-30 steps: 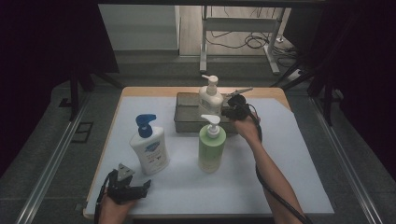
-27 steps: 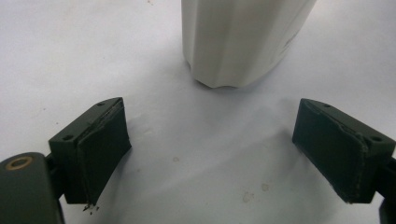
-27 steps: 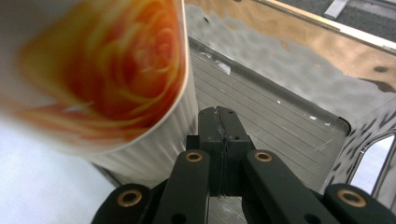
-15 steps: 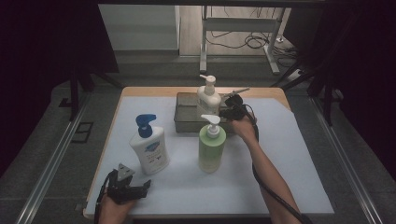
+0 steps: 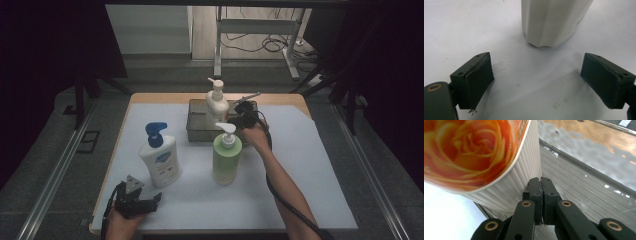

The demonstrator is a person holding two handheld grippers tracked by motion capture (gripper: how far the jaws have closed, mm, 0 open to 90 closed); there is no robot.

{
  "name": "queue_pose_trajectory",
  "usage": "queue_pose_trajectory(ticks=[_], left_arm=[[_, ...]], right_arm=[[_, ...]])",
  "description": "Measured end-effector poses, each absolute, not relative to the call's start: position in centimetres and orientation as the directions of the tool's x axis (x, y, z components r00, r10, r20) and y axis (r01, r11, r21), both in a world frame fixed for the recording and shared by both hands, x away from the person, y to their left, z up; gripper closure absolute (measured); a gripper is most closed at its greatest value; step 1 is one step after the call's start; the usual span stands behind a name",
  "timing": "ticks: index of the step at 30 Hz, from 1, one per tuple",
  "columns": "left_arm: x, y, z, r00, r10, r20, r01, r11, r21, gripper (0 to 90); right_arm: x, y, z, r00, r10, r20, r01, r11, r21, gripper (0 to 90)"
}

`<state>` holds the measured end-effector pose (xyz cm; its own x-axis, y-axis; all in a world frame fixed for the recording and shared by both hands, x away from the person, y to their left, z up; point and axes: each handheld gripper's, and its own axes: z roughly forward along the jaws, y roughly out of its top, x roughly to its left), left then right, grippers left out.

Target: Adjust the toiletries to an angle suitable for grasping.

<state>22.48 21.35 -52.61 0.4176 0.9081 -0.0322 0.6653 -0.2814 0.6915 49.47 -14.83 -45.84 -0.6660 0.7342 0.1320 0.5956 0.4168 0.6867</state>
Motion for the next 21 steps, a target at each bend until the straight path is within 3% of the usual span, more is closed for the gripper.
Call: queue_pose_trajectory(ticks=[21], left_arm=[[22.5,21.3,-52.6,0.418,0.908,-0.033,0.665,-0.281,0.691,10.2]], right_arm=[[50.5,-13.3,-46.2,-0.665,0.733,0.142,0.604,0.416,0.680,88.1]])
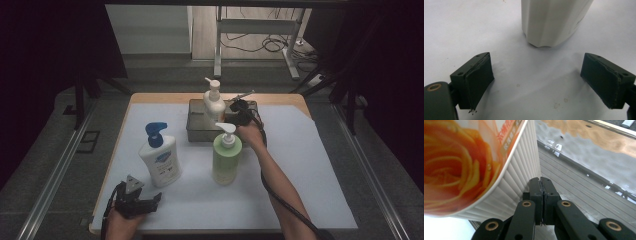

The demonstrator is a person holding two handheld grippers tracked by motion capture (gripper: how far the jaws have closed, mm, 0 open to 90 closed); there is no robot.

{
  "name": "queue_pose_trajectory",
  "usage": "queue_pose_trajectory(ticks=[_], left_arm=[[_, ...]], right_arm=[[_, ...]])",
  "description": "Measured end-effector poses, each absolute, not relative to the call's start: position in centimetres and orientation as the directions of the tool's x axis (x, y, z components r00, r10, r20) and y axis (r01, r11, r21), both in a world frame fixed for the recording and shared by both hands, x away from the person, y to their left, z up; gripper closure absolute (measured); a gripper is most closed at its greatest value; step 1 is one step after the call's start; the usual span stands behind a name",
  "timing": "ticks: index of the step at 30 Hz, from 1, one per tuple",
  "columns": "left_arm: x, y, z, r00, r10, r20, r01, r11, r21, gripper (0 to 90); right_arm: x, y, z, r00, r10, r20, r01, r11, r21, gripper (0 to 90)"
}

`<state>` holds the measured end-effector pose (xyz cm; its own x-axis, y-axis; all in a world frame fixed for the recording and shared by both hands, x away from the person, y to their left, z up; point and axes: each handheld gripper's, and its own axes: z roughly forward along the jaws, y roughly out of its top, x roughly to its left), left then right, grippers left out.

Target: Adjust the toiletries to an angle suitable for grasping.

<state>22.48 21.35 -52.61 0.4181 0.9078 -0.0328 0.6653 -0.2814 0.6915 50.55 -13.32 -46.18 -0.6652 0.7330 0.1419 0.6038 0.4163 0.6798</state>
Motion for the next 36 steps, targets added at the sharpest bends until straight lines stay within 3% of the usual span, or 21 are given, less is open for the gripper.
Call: queue_pose_trajectory(ticks=[36], left_arm=[[22.5,21.3,-52.6,0.418,0.908,-0.034,0.665,-0.280,0.692,10.2]], right_arm=[[50.7,-9.4,-46.8,-0.724,0.673,0.150,0.575,0.471,0.669,87.8]])
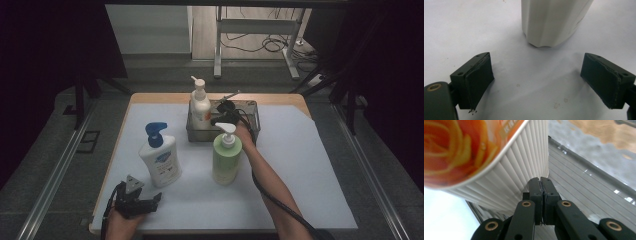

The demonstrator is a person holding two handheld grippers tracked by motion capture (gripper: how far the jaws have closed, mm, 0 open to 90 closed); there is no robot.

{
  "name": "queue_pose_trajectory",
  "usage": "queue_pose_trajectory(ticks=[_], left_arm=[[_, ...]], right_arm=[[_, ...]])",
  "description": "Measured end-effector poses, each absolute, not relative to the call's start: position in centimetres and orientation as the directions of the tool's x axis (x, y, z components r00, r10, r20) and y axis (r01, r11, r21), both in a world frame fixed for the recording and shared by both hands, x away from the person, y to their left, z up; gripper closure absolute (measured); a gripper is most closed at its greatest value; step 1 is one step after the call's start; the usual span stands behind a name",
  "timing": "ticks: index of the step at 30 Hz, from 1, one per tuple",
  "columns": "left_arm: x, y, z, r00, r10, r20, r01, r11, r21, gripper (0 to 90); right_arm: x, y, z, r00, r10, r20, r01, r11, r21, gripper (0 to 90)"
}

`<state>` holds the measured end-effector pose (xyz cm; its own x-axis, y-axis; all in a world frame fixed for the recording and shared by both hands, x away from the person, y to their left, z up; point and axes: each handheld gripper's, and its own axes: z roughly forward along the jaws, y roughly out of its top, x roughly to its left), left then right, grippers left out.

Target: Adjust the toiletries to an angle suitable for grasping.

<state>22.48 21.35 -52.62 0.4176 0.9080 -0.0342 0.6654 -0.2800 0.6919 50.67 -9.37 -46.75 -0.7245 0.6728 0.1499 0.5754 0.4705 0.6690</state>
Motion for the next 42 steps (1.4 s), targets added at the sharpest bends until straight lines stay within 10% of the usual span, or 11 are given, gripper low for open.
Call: queue_pose_trajectory(ticks=[42], left_arm=[[22.5,21.3,-52.6,0.418,0.908,-0.033,0.665,-0.281,0.692,10.2]], right_arm=[[50.4,-8.2,-46.6,-0.778,0.608,0.158,0.536,0.511,0.673,79.3]])
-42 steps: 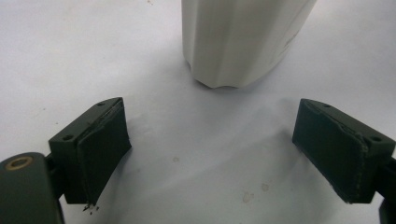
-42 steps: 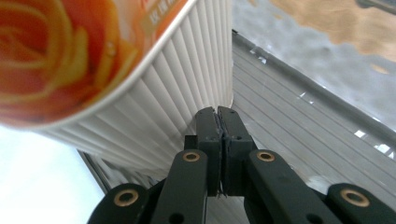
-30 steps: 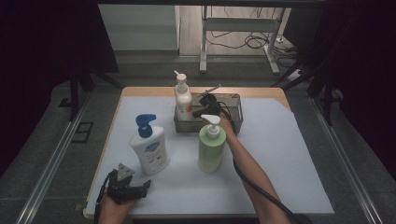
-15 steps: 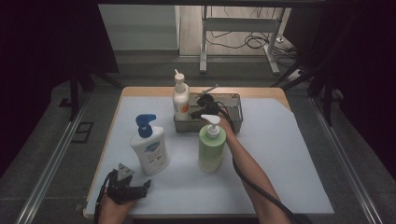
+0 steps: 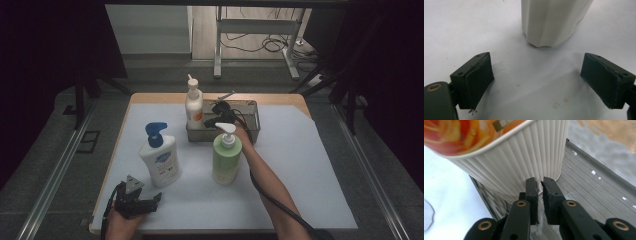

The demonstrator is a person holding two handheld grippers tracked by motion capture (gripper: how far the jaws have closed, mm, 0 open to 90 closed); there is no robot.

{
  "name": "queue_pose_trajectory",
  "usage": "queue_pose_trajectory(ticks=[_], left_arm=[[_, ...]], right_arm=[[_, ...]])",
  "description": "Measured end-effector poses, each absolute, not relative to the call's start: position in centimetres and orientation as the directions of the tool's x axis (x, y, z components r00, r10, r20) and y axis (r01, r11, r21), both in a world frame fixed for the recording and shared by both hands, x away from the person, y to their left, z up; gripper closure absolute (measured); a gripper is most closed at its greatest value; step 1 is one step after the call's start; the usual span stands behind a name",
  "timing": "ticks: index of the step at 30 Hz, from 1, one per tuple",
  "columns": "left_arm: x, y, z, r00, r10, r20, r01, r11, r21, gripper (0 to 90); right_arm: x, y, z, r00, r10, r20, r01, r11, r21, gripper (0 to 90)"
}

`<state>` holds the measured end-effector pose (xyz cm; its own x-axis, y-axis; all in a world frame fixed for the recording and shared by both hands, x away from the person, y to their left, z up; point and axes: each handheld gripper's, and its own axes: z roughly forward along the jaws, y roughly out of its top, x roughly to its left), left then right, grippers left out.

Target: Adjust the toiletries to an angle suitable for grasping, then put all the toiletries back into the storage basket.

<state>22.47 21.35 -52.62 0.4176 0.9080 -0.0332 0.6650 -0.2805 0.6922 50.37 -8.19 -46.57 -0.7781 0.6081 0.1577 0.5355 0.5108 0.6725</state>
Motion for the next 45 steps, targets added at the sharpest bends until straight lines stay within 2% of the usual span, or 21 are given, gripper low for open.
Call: queue_pose_trajectory(ticks=[6,10,11,13,19,24,40,45], left_arm=[[22.5,21.3,-52.6,0.418,0.908,-0.033,0.665,-0.281,0.692,10.2],[22.5,21.3,-52.6,0.418,0.908,-0.032,0.665,-0.282,0.692,10.2],[22.5,21.3,-52.6,0.417,0.908,-0.032,0.665,-0.281,0.692,10.2],[22.5,21.3,-52.6,0.418,0.908,-0.032,0.665,-0.281,0.692,10.2],[22.5,21.3,-52.6,0.418,0.908,-0.032,0.665,-0.281,0.692,10.2],[22.5,21.4,-52.6,0.418,0.908,-0.033,0.665,-0.282,0.691,10.2],[22.5,21.3,-52.6,0.419,0.908,-0.032,0.664,-0.282,0.692,10.2],[22.5,21.3,-52.6,0.418,0.908,-0.032,0.664,-0.282,0.693,10.2]], right_arm=[[49.9,-9.0,-45.4,-0.779,0.611,0.140,0.516,0.498,0.697,72.3],[49.2,-9.7,-44.7,-0.776,0.616,0.134,0.505,0.481,0.716,64.1],[48.9,-10.1,-44.3,-0.777,0.618,0.120,0.495,0.483,0.722,59.1],[48.8,-10.4,-44.1,-0.779,0.616,0.116,0.490,0.482,0.726,57.8],[48.1,-11.4,-43.4,-0.780,0.613,0.126,0.488,0.469,0.736,43.9],[47.4,-11.8,-42.9,-0.779,0.620,0.093,0.468,0.477,0.743,35.5],[45.8,-14.0,-42.0,-0.771,0.634,0.059,0.461,0.491,0.739,20.4],[45.4,-14.9,-41.9,-0.759,0.649,0.049,0.465,0.488,0.739,18.3]])
